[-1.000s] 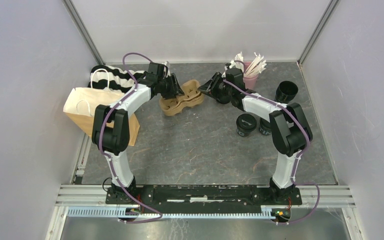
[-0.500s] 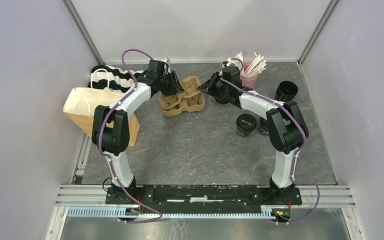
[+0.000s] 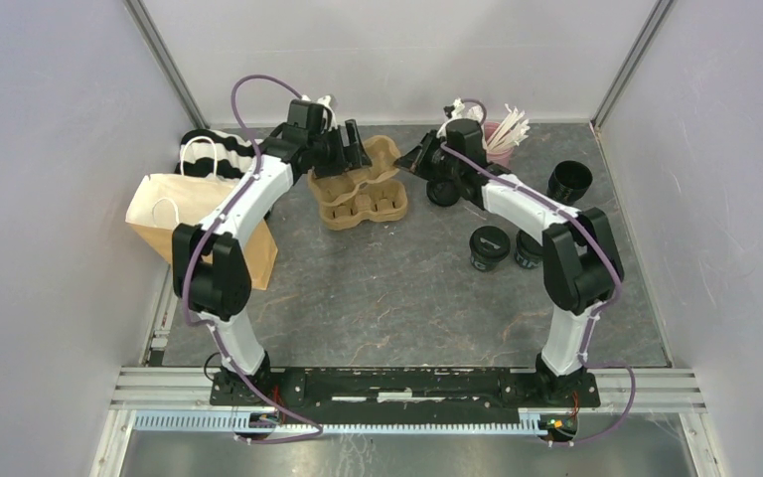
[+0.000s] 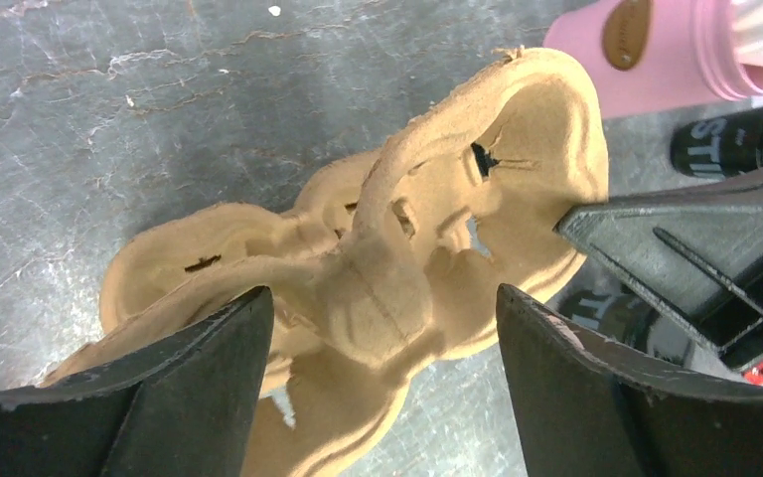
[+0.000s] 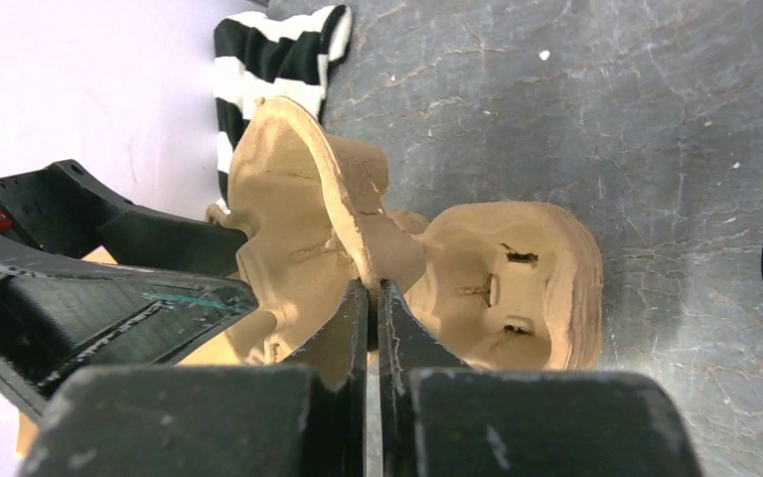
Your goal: Pack the takeout coffee
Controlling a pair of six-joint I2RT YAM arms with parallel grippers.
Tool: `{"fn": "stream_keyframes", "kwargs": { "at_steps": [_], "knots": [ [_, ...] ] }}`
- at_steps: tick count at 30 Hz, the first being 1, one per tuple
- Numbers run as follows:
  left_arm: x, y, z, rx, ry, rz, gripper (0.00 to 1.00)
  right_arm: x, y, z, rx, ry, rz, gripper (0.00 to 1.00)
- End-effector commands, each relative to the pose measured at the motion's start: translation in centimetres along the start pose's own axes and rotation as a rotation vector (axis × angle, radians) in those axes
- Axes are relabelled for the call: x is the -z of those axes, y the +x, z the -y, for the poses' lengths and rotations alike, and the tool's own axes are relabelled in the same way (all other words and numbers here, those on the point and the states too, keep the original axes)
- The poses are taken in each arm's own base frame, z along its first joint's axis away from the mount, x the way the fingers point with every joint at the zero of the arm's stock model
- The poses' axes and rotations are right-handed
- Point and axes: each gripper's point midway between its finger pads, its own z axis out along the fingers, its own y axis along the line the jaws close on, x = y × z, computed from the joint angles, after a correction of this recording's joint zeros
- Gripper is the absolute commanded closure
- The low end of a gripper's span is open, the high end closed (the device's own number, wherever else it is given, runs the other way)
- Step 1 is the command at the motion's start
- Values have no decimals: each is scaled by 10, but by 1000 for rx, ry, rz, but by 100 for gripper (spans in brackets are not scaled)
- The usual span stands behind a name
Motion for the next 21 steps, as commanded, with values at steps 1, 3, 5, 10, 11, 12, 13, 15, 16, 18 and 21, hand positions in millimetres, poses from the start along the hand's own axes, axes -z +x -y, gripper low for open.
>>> {"fn": "stream_keyframes", "kwargs": {
  "at_steps": [1,3,5,10,11,12,13,15,16,18,21],
  "knots": [
    [64,-38,29,-93,28,135,9,50,-41,-36,132,-61,101,100],
    [78,-40,29,-100,11,152,7,65,-47,-30,187,-35,105,100],
    [90,-42,30,-93,1,169,5,81,-53,-23,244,20,113,100],
    [114,-45,46,-81,65,214,3,114,-60,-13,409,129,127,100],
    [117,-45,52,-81,100,212,3,120,-61,-8,427,159,123,100],
    [118,-44,55,-68,118,216,4,128,-64,-6,457,191,134,100],
    [115,-42,55,-41,121,212,6,136,-68,-3,485,223,142,100],
    [102,-30,46,18,97,176,11,156,-77,1,534,295,169,100],
    [94,-22,39,48,75,152,11,166,-81,3,553,335,177,100],
    [77,-5,29,79,53,107,12,187,-87,2,603,381,192,100],
    [46,26,15,84,23,-8,16,222,-93,0,647,437,240,100]
  ]
}}
